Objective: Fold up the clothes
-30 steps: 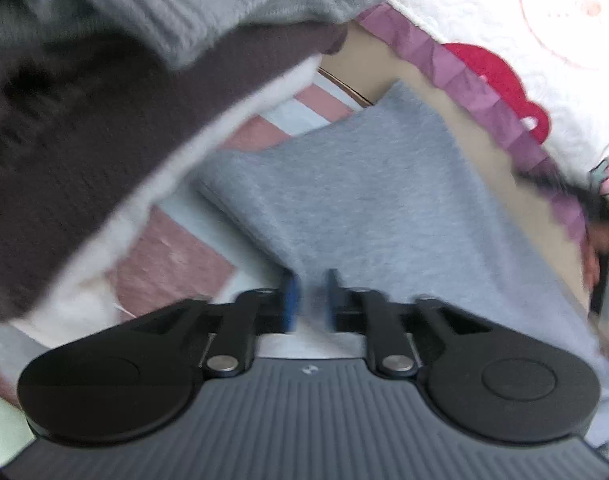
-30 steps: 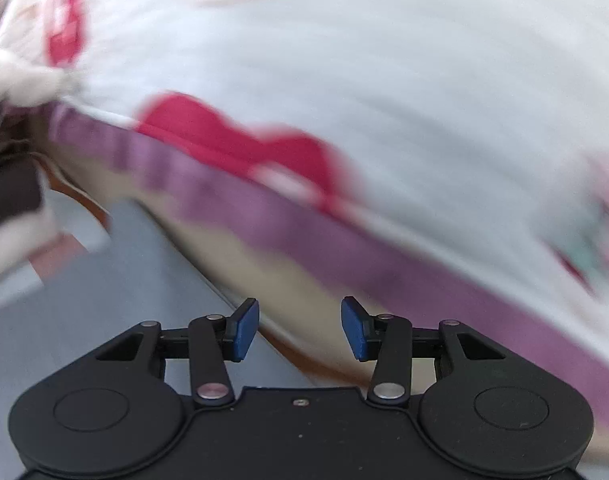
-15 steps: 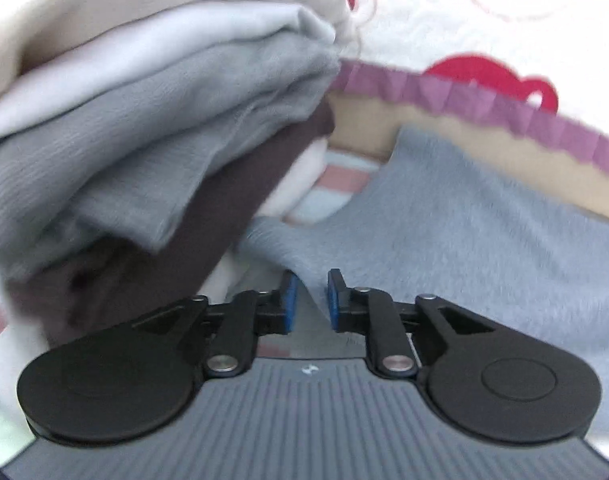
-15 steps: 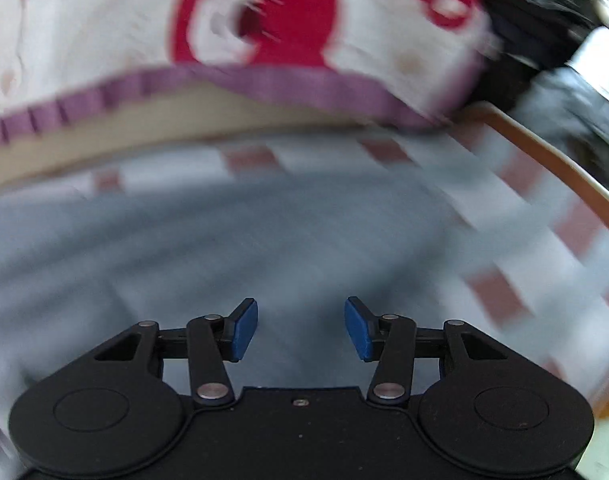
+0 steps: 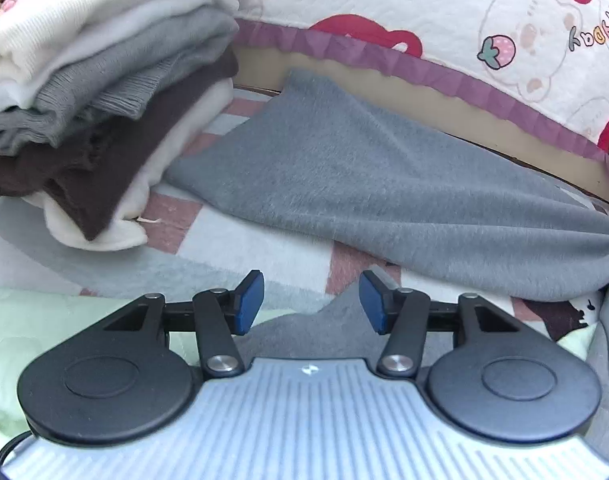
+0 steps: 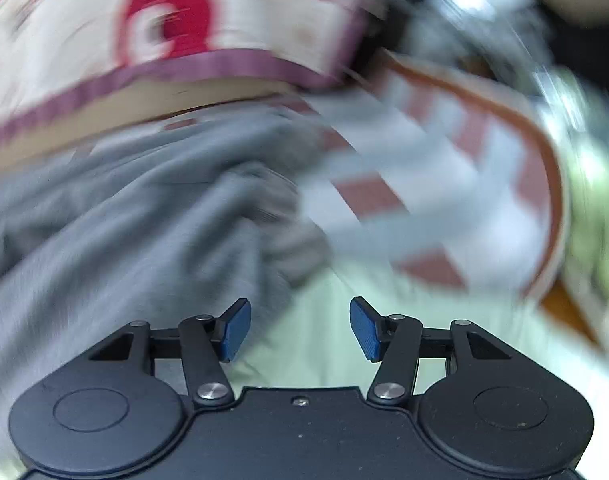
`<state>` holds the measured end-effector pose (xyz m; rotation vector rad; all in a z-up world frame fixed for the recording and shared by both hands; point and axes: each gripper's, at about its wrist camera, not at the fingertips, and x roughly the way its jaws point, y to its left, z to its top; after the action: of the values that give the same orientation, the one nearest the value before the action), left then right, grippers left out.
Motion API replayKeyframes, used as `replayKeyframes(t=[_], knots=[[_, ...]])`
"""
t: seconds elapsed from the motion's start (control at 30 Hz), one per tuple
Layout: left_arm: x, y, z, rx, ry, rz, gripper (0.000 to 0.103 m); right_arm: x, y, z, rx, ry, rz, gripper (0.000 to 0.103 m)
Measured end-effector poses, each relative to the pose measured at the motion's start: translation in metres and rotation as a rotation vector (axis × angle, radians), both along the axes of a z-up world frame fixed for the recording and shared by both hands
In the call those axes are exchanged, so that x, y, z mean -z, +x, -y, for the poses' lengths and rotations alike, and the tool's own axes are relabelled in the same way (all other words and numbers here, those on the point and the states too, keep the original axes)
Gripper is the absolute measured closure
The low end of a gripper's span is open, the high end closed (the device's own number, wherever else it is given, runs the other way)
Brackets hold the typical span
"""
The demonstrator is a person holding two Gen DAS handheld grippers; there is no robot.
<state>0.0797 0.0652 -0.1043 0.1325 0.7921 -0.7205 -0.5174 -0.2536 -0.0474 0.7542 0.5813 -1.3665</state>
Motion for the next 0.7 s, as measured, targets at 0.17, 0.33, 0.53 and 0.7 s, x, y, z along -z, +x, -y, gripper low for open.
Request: replayKeyframes(t=[0.17, 0.33, 0.53, 0.7], knots=[[-0.009, -0.025, 0.016, -0.005, 0.180, 0.040, 0.051, 0.025, -0.036, 0.003, 0.119, 0.059, 0.401, 0.042], [-0.016, -0.048, 0.036, 0.034, 0.195, -0.050, 0.047, 0.034, -0.031, 0.016, 0.061, 0.019, 0.496, 0.041], [-0.023, -0.075, 0.060, 0.082, 0.212, -0.157, 0.045, 0.045, -0.020, 0.028, 0.038, -0.004, 0.468, 0.037], [-0.014, -0.098, 0.083, 0.087, 0.257, -0.107, 0.045, 0.048, 0.009, 0.018, -0.077, -0.089, 0.205, 0.057]])
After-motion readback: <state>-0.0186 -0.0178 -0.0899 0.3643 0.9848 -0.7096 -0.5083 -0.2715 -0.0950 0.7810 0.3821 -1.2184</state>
